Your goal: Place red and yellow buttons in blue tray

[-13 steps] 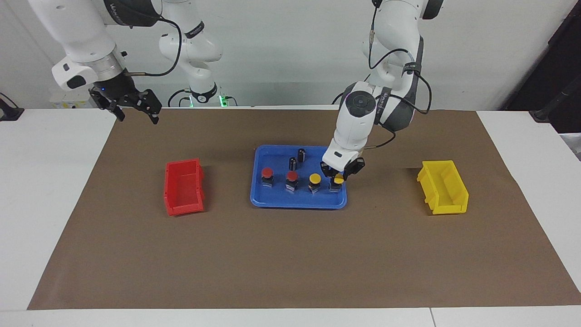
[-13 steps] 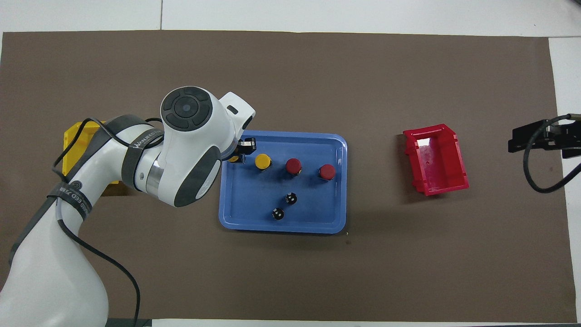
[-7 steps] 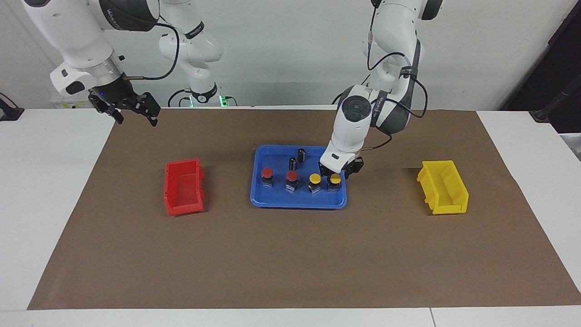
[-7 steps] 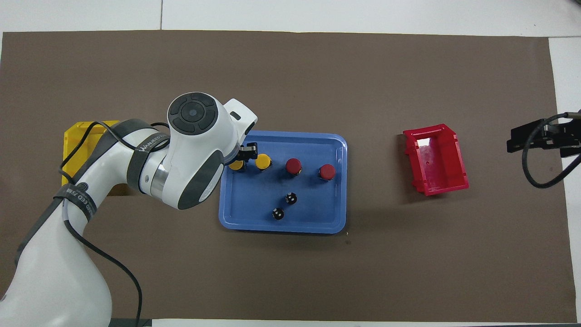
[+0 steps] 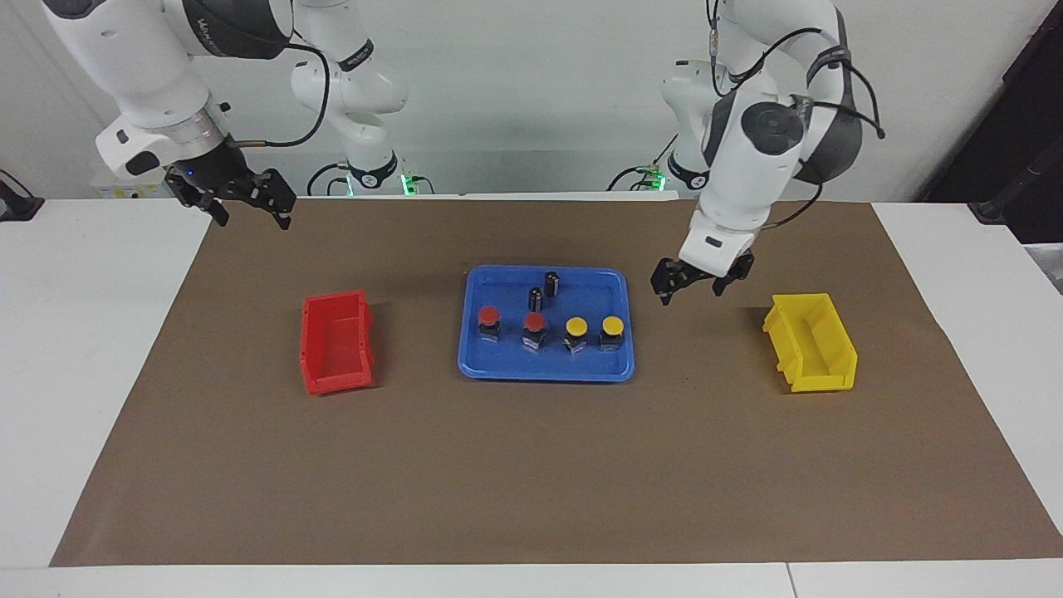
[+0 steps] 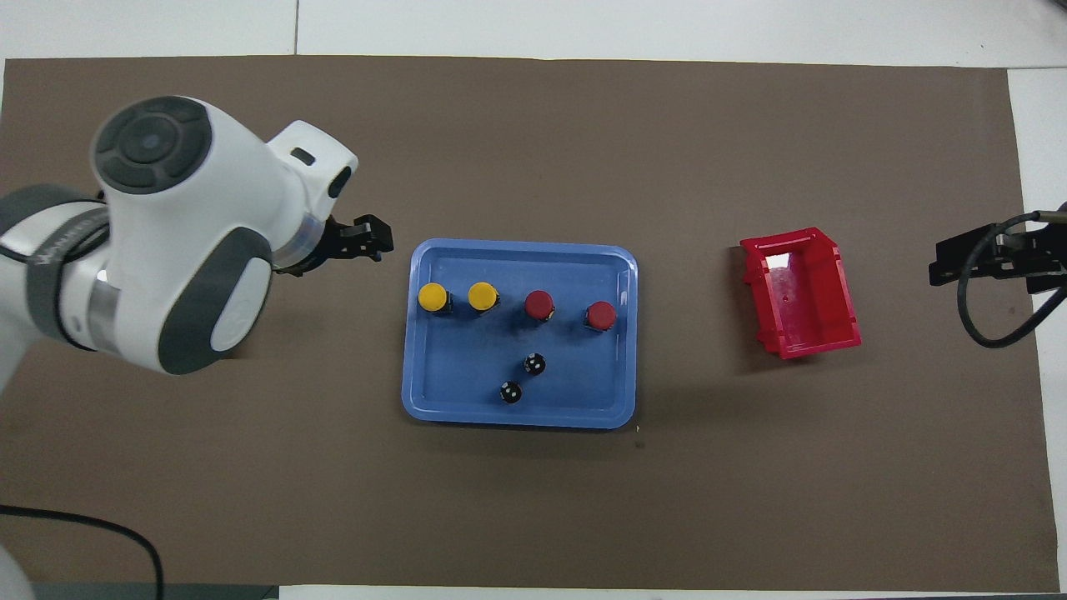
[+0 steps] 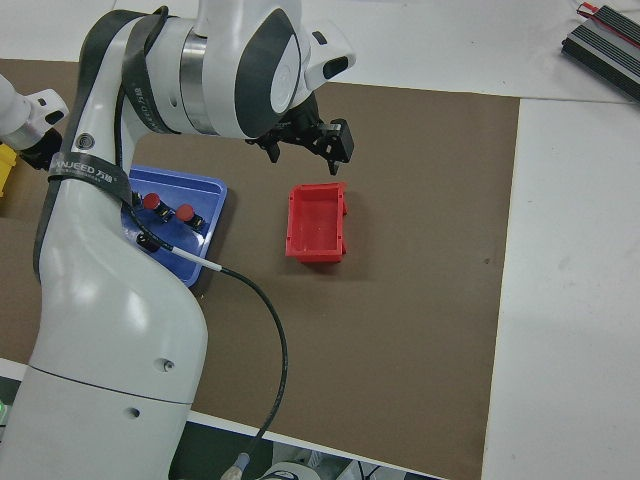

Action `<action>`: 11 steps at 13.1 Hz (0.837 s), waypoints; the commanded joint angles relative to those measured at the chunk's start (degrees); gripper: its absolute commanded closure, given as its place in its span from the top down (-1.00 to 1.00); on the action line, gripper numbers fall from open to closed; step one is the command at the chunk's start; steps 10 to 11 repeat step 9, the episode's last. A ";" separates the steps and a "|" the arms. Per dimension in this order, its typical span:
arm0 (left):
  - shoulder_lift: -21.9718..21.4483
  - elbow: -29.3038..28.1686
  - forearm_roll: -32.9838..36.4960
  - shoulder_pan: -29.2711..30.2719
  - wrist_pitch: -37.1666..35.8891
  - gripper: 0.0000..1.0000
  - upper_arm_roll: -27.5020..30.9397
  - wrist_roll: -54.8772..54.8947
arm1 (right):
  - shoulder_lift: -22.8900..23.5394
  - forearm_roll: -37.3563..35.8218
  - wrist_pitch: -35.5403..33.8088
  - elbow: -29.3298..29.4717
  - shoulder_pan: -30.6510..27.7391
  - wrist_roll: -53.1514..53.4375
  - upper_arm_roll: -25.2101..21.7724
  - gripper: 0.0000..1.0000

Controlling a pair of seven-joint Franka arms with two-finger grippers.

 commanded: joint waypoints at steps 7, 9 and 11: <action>-4.27 8.74 -0.22 14.45 -14.23 1.00 -0.37 20.50 | -0.50 0.84 -0.79 -0.52 -0.03 -1.82 0.92 1.00; -4.27 9.27 -0.13 14.46 -14.58 1.00 -0.45 20.50 | -0.50 0.84 -0.79 -0.52 0.06 -1.74 0.92 1.00; -4.27 9.27 -0.13 14.46 -14.58 1.00 -0.45 20.50 | -0.50 0.84 -0.79 -0.52 0.06 -1.74 0.92 1.00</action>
